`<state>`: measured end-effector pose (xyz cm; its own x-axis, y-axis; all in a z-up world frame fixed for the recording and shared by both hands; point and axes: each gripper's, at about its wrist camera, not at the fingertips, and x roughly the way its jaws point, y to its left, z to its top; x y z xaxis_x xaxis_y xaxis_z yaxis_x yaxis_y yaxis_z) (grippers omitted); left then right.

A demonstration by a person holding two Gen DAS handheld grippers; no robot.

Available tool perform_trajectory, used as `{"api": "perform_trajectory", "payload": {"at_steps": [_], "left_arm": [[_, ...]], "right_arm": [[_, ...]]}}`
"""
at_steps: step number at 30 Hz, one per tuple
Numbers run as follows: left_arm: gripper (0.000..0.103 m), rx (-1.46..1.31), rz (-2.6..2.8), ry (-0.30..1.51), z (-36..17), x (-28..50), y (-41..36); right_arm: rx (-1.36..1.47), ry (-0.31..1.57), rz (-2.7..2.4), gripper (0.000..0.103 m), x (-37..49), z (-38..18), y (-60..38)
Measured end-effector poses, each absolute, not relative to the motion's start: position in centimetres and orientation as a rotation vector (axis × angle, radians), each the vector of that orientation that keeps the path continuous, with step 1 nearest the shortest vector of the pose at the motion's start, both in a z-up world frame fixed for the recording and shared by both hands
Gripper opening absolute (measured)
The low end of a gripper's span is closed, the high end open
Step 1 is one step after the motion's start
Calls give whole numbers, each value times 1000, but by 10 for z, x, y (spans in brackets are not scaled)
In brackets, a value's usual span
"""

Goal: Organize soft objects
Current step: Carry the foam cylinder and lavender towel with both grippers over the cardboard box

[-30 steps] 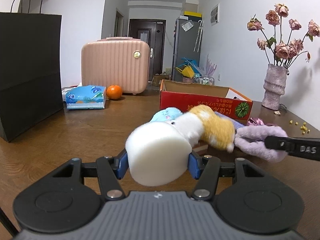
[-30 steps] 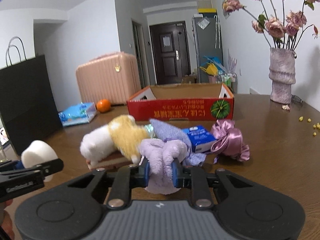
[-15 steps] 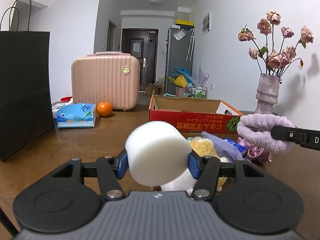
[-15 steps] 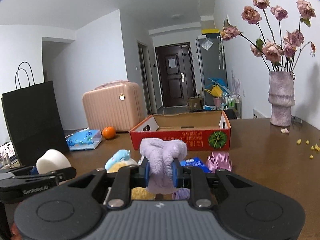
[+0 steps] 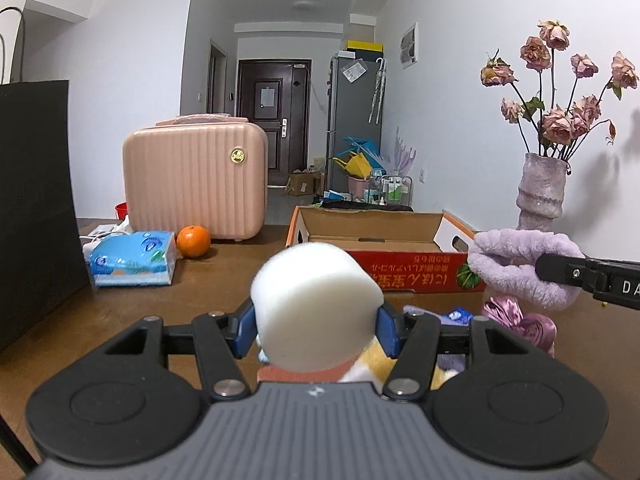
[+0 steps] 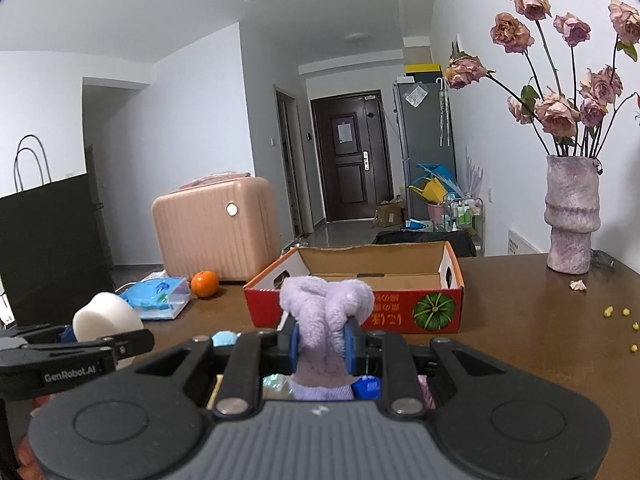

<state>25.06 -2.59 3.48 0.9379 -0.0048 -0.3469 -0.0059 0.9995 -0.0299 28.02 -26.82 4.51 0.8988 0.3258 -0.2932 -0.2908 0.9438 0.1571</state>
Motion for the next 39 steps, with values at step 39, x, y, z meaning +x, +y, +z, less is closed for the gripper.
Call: {"api": "perform_trajectory", "payload": {"at_steps": [39], "left_arm": [[59, -8, -73, 371, 77, 423, -46]], "right_arm": [[129, 306, 272, 21, 437, 56, -270]]}}
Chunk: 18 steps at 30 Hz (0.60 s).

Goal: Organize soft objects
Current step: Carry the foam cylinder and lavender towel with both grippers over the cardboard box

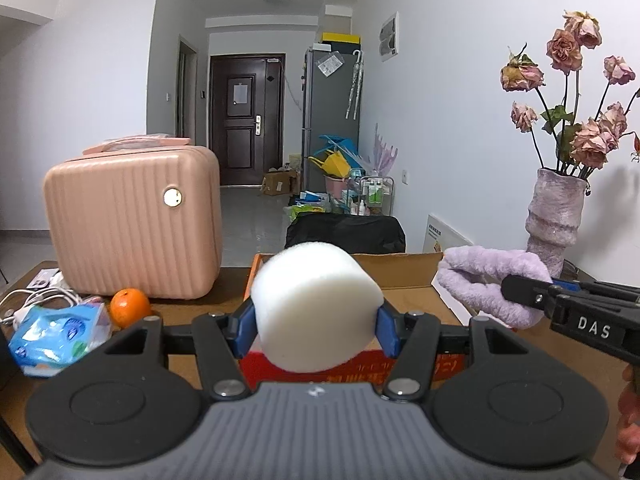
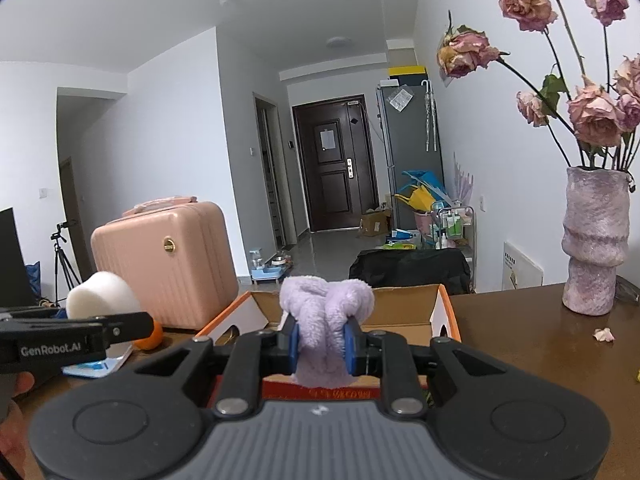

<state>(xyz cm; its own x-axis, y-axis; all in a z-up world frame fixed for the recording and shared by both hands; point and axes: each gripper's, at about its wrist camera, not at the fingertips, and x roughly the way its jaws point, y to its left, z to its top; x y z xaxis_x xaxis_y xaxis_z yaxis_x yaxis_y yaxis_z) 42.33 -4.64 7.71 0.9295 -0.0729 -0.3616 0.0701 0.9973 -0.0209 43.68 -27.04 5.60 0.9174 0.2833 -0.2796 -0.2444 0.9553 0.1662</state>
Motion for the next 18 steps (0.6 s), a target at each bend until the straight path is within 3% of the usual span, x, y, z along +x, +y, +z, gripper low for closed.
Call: {"api": "perform_trajectory", "payload": {"at_steps": [18], "left_arm": [[59, 9, -77, 421, 70, 516, -59]], "right_arm": [[118, 372, 195, 21, 505, 40, -266]]}}
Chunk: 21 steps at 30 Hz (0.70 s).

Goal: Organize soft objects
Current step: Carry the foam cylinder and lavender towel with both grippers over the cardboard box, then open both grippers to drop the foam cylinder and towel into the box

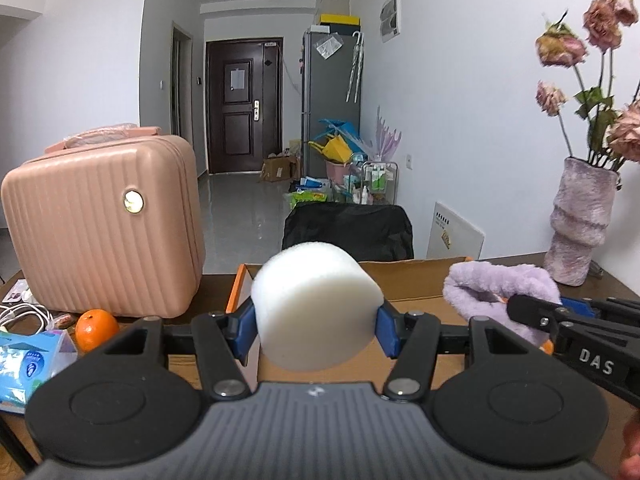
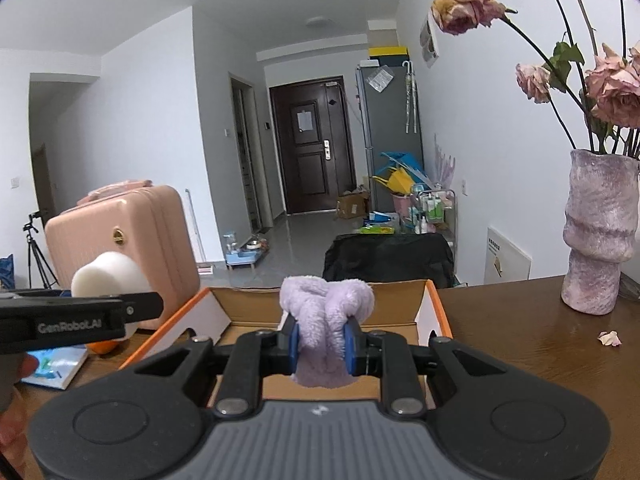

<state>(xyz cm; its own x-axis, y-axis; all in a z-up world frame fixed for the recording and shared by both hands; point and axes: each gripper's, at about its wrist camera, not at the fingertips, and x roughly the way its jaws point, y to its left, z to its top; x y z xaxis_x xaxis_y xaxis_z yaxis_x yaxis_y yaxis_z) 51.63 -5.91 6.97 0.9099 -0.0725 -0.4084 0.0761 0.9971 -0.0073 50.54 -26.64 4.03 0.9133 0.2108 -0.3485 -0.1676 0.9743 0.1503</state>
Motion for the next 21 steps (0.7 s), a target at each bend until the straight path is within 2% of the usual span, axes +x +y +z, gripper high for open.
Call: {"api": "perform_trajectory", "payload": {"at_steps": [21], "left_arm": [[58, -42, -52, 533, 14, 577, -47]], "right_arm": [[133, 412, 176, 21, 532, 8, -265]]}}
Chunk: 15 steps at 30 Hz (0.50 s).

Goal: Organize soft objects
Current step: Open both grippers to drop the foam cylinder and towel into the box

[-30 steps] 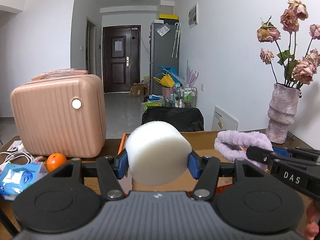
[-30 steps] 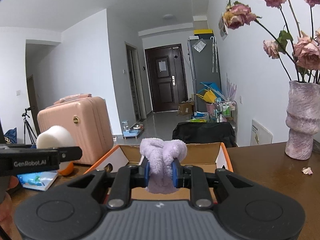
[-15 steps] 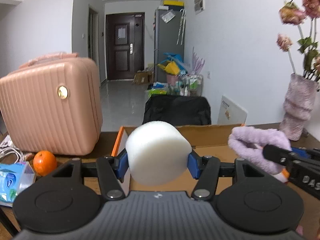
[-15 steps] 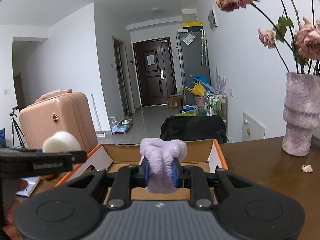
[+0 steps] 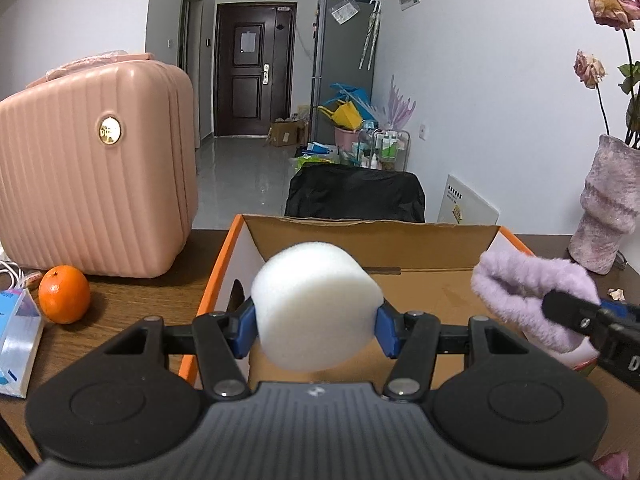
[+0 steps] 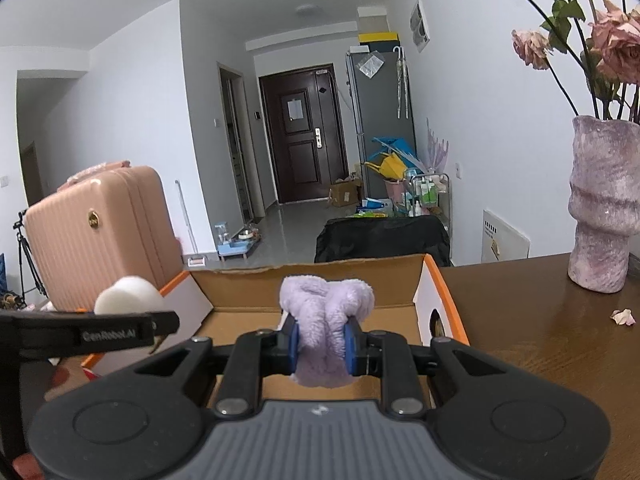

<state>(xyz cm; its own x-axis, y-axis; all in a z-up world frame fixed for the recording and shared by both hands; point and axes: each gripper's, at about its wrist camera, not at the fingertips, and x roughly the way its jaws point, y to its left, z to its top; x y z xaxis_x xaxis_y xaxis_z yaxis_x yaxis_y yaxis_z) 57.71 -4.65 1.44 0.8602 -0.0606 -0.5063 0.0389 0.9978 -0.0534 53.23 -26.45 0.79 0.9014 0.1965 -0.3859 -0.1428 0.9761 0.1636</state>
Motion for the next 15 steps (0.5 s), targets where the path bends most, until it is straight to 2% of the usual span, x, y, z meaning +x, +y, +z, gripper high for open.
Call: {"api": "perform_trajectory", "payload": {"at_steps": [2, 3, 4, 5, 6, 8, 9, 11, 13, 15], "left_arm": [[60, -38, -56, 528, 14, 578, -49], [66, -35, -58, 528, 14, 578, -49], [78, -30, -62, 530, 14, 578, -50], [84, -26, -61, 533, 14, 578, -52], [88, -20, -59, 532, 14, 578, -53], [90, -9, -46, 514, 15, 575, -55], [93, -6, -42, 506, 16, 574, -55], [100, -11, -43, 499, 18, 572, -55], [103, -11, -28, 491, 19, 571, -55], [103, -13, -12, 478, 21, 569, -52]], "right_arm": [[125, 421, 176, 23, 534, 6, -263], [119, 427, 175, 24, 535, 5, -261], [113, 432, 171, 28, 535, 5, -260], [108, 436, 165, 36, 536, 4, -259], [102, 436, 153, 38, 535, 4, -259], [94, 432, 137, 46, 535, 5, -259], [96, 430, 131, 50, 534, 5, -260], [98, 424, 110, 74, 531, 6, -262], [94, 413, 87, 89, 528, 8, -263], [98, 404, 75, 98, 526, 11, -265]]}}
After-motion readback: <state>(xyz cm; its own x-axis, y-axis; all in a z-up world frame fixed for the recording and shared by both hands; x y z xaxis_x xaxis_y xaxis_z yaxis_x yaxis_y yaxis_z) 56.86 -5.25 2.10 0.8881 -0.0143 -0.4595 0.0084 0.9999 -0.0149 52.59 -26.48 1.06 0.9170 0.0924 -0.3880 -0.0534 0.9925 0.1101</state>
